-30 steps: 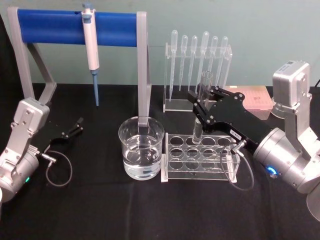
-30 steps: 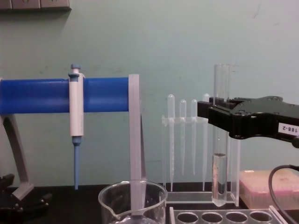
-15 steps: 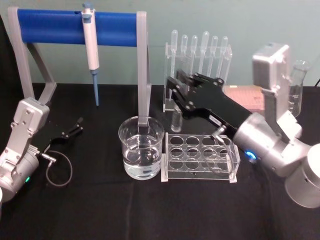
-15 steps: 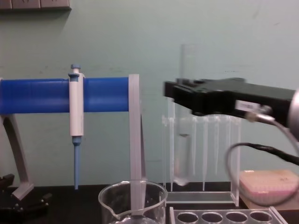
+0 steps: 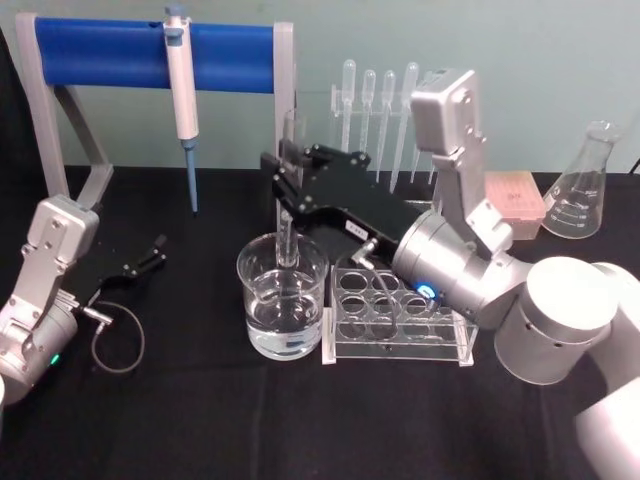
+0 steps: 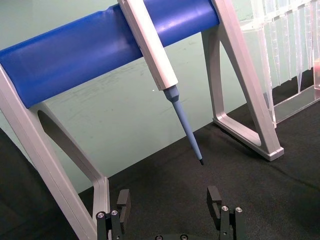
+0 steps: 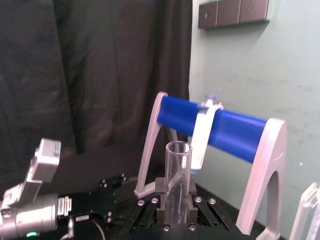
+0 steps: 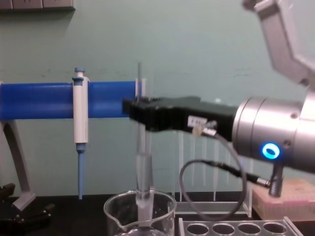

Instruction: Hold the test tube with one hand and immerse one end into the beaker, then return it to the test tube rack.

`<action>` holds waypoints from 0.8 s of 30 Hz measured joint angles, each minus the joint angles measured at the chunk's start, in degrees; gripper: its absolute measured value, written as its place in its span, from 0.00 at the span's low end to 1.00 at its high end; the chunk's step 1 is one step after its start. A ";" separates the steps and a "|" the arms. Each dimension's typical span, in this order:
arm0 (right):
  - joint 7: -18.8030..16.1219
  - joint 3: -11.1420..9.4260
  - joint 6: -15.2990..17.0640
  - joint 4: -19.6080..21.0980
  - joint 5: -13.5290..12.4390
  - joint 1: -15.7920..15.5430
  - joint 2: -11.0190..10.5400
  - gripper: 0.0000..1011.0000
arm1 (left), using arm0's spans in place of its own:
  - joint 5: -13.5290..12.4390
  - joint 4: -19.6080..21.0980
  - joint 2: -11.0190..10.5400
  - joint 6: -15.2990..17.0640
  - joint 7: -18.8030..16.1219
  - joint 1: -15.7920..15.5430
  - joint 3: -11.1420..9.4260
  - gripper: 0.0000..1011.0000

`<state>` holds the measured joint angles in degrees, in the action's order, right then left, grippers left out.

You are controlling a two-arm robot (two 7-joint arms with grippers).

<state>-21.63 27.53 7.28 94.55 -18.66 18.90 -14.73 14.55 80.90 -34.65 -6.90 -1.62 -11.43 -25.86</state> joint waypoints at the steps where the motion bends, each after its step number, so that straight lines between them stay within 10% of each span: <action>1: -0.02 0.25 0.01 -0.46 0.03 0.12 0.08 0.23 | 0.00 0.00 0.00 0.00 0.00 0.00 0.00 0.99; 24: -1.95 2.94 -8.54 -11.68 3.15 -0.77 1.85 0.23 | 0.00 0.00 0.00 0.00 0.00 0.00 0.00 0.99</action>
<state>-23.58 30.46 -1.27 82.88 -15.51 18.13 -12.88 14.55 80.90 -34.64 -6.91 -1.62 -11.43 -25.86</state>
